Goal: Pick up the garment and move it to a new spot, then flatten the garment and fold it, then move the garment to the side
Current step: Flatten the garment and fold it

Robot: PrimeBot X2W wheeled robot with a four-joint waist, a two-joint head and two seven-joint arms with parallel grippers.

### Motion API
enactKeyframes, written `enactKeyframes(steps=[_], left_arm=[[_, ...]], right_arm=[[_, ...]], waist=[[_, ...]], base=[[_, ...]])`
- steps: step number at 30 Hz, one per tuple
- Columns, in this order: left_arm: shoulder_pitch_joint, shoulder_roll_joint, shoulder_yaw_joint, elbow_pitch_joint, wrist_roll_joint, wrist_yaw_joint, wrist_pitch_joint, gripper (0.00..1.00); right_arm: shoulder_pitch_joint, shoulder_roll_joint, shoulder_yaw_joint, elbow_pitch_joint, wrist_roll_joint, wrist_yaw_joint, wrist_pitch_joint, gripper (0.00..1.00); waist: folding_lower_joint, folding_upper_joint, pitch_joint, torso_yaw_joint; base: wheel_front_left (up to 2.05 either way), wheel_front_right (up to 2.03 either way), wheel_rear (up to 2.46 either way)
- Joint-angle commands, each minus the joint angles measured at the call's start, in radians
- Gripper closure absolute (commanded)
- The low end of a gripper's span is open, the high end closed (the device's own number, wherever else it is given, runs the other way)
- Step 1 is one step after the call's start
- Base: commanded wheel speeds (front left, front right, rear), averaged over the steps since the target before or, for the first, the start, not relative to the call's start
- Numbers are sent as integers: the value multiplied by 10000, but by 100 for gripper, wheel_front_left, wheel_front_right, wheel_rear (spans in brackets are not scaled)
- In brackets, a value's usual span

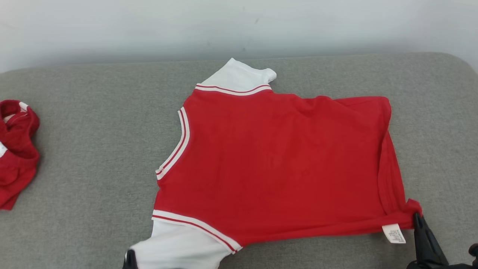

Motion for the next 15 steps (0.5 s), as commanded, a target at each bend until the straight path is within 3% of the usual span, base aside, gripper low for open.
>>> enactKeyframes(steps=[1, 9, 15], left_arm=[[-194, 32, 46, -104, -34, -16, -34, 100], [-1503, 51, -258, -443, 644, -451, -19, 100], [-3524, 435, -359, 671, 916, -668, 496, 100]], right_arm=[[-41, -16, -76, -77, -42, 13, -14, 100], [-468, 14, -200, -1034, -316, 13, -13, 100], [-1530, -17, 155, -141, -437, 13, 139, 100]], waist=[[0, 0, 40, -72], [0, 0, 242, -452], [0, 0, 456, -808]], base=[[0, 0, 0], [0, 0, 0], [0, 0, 0]])
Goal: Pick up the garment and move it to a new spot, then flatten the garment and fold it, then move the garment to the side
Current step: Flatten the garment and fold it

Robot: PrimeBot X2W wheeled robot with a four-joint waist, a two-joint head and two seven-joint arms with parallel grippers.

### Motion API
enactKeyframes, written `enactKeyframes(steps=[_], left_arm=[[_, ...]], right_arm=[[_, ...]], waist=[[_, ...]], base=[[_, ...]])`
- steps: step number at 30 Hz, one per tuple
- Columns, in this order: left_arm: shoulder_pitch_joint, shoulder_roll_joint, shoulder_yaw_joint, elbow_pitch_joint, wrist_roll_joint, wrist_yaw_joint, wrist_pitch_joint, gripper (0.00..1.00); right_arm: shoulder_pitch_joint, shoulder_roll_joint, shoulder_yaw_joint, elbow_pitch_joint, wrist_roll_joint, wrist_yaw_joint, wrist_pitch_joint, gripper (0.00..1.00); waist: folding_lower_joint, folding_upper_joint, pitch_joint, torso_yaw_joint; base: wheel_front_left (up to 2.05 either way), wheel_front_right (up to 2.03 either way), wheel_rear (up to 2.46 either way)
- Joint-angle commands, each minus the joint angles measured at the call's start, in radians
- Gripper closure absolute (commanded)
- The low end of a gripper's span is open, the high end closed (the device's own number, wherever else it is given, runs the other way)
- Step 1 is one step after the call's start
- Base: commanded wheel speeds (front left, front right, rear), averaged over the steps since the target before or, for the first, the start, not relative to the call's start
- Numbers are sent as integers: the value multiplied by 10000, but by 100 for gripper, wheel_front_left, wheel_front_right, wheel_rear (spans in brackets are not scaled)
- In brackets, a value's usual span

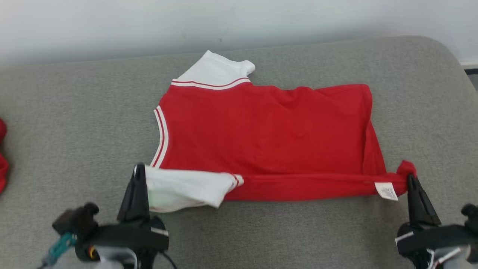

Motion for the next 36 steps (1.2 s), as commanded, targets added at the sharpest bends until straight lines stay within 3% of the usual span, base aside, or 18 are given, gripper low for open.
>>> enactKeyframes(steps=[1, 8, 14, 15, 16, 17, 18, 28, 36], left_arm=[[-277, 38, 29, 162, 108, -72, 2, 100], [-2855, 350, -115, 2758, 335, -226, 471, 100], [-3903, 485, -260, 4509, 625, -306, 279, 100], [-4003, 498, -281, 4724, 683, -317, 192, 100], [-4104, 506, -309, 4896, 764, -338, 75, 78], [-4183, 499, -325, 5054, 832, -373, -53, 12], [-4201, 485, -329, 5185, 853, -425, -147, 0], [-3175, 328, -118, 4830, 1250, -613, -559, 0], [-1480, 205, -7, 3676, 2243, -424, -563, 0]], right_arm=[[-233, 4, -2, 149, -74, 13, 74, 100], [-2421, 364, 582, 2267, -311, 13, 366, 100], [-3595, 607, 1174, 3629, -301, 13, 126, 98], [-3698, 619, 1254, 3745, -275, 13, 54, 60], [-3786, 631, 1348, 3834, -245, 13, -7, 4], [-3808, 611, 1407, 3866, -204, 13, -60, 0], [-3800, 560, 1459, 3890, -219, 13, -122, 0], [-2275, 322, 617, 2588, -885, 13, -184, 0], [-1155, 577, 212, 2152, -2050, 13, -185, 0]], waist=[[-1, 0, 132, -147], [-1, 0, 568, -629], [-1, 0, 740, -813], [-1, 0, 739, -821], [-1, 0, 724, -822], [-1, 0, 695, -813], [-1, 0, 652, -794], [-1, 0, 194, -529], [-1, 0, 218, -432]], base=[[0, 0, 0], [0, 0, 0], [0, 0, 0], [0, 0, 0], [0, 0, 0], [0, 0, 0], [0, 0, 0], [0, 0, 0], [0, 0, 0]])
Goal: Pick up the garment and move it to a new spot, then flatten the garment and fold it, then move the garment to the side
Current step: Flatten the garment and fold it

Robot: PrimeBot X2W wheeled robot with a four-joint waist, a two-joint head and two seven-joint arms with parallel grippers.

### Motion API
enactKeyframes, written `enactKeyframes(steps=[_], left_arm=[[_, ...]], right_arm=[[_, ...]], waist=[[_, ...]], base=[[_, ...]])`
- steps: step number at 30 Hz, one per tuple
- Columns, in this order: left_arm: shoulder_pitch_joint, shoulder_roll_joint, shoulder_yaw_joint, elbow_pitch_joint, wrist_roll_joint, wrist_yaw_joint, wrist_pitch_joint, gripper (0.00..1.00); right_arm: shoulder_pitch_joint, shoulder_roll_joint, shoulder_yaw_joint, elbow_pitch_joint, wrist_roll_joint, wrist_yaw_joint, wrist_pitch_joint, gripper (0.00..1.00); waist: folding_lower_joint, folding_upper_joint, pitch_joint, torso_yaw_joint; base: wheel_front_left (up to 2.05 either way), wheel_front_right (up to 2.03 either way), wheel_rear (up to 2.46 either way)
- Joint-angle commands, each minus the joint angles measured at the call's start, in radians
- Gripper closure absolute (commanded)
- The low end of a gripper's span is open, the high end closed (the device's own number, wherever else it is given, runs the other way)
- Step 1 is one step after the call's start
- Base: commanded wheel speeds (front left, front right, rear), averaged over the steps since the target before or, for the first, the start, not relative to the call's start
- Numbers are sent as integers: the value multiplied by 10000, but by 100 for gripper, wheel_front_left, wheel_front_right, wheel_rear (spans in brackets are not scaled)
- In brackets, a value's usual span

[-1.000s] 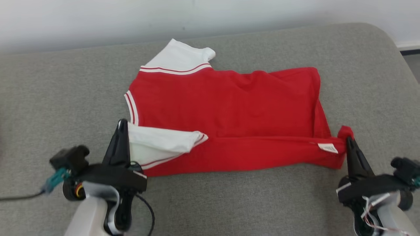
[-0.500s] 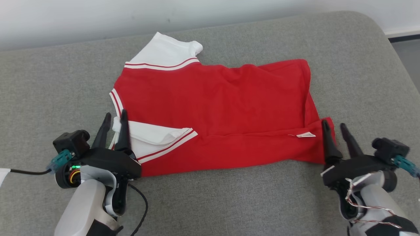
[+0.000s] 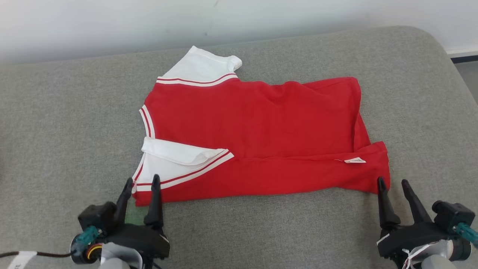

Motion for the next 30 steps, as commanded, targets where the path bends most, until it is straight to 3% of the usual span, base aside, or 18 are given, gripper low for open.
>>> enactKeyframes(steps=[1, 11, 12, 13, 14, 15, 21, 30], left_arm=[[130, 29, 10, -47, 185, 18, -30, 0], [202, -119, -62, 705, 1162, 269, -30, 0], [199, -148, -74, 864, 1173, 256, -28, 0], [165, -187, -58, 1026, 1145, 227, -28, 15], [121, -204, -40, 1177, 1143, 204, -29, 78], [80, -221, -56, 1301, 1204, 182, -27, 100], [223, -316, 97, 1761, 1106, -55, -29, 100], [1784, -448, 662, 738, 877, -213, -32, 100]], right_arm=[[31, 38, -6, 82, -184, 13, -1, 0], [-553, 306, 108, 1209, -582, 13, -3, 0], [-611, 337, 132, 1335, -564, 13, -3, 30], [-659, 367, 141, 1462, -562, 13, -3, 57], [-702, 396, 145, 1555, -584, 13, -3, 100], [-735, 400, 153, 1648, -616, 13, -3, 100], [-416, 382, 77, 1570, -630, 13, -3, 100], [1114, -154, 258, 158, -501, 13, -3, 100]], waist=[[1, -1, 13, 20], [1, -1, -29, 53], [1, -1, -41, 64], [1, -1, -68, 89], [1, -1, -100, 113], [1, -1, -151, 141], [1, -1, -638, 354], [1, -1, -1347, 702]], base=[[0, 0, 0], [0, 0, 0], [0, 0, 0], [0, 0, 0], [0, 0, 0], [0, 0, 0], [0, 0, 0], [0, 0, 0]])
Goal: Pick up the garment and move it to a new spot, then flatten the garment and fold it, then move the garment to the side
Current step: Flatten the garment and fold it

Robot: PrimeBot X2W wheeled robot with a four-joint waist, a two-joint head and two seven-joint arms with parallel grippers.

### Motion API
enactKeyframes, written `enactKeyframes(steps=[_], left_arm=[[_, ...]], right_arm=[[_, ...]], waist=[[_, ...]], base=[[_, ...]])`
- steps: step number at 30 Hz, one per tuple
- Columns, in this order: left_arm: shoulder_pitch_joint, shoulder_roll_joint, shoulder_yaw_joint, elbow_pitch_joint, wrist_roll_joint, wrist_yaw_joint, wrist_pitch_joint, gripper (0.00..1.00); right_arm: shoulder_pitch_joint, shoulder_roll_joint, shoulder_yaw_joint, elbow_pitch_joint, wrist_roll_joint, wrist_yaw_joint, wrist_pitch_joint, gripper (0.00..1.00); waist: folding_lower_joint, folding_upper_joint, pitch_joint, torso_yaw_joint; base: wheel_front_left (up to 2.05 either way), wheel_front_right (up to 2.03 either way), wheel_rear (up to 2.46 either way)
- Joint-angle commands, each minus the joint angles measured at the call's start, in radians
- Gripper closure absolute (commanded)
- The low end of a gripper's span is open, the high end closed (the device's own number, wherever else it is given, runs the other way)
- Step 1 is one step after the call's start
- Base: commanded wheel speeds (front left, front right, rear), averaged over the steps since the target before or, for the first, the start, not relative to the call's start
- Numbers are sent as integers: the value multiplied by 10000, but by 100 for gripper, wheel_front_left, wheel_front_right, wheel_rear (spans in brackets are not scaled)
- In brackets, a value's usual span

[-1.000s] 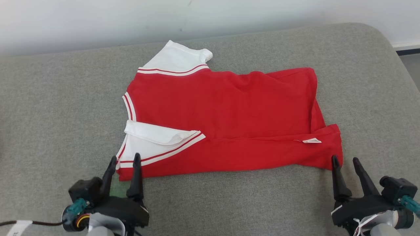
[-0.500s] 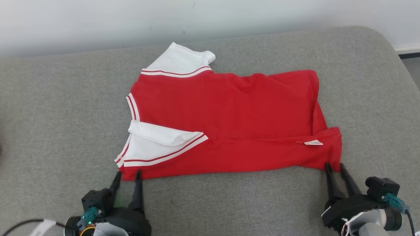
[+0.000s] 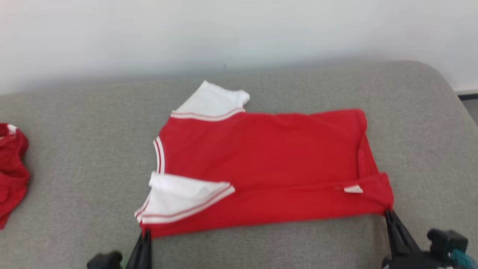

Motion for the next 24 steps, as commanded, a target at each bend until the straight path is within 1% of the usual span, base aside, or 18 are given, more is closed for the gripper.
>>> enactKeyframes(steps=[1, 5, 7, 10, 14, 18, 19, 20, 21, 24], left_arm=[[482, -11, 144, -236, -49, -23, -29, 100], [1420, -71, 310, -879, -208, 94, -29, 100], [1604, -75, 326, -995, -238, 101, -29, 100], [2079, -101, 265, -1378, -352, 225, -29, 100], [2413, -129, 86, -1542, -540, 340, -28, 100], [2445, -134, 49, -1527, -542, 440, -28, 100], [2404, -135, 22, -1566, -382, 447, -28, 99], [2379, -117, 51, -1576, -294, 459, -28, 31], [2367, -111, 135, -1591, -307, 409, -28, 0], [2410, -135, 304, -1797, -268, 295, -29, 0]], right_arm=[[383, -171, 58, -163, 63, 13, -1, 100], [1091, -463, 148, -546, 221, 13, -1, 100], [1276, -515, 147, -626, 291, 13, -3, 100], [1722, -612, 198, -843, 413, 13, -3, 100], [2098, -597, 179, -852, 592, 13, 35, 100], [2156, -442, 234, -747, 629, 13, 32, 100], [2091, -396, 219, -758, 639, 13, 28, 71], [2033, -360, 222, -774, 619, 13, 20, 19], [2012, -330, 246, -777, 573, 13, 16, 0], [1964, -303, 212, -924, 453, 13, -2, 0]], waist=[[1, 0, -253, 247], [1, 0, -359, 439], [1, 0, -370, 506], [1, 0, -372, 671], [1, 0, -337, 786], [1, 0, -373, 787], [1, 0, -391, 781], [1, 0, -407, 775], [1, 0, -438, 770], [1, 0, -519, 767]], base=[[0, 0, 0], [0, 0, 0], [0, 0, 0], [0, 0, 0], [0, 0, 0], [0, 0, 0], [0, 0, 0], [0, 0, 0], [0, 0, 0], [0, 0, 0]])
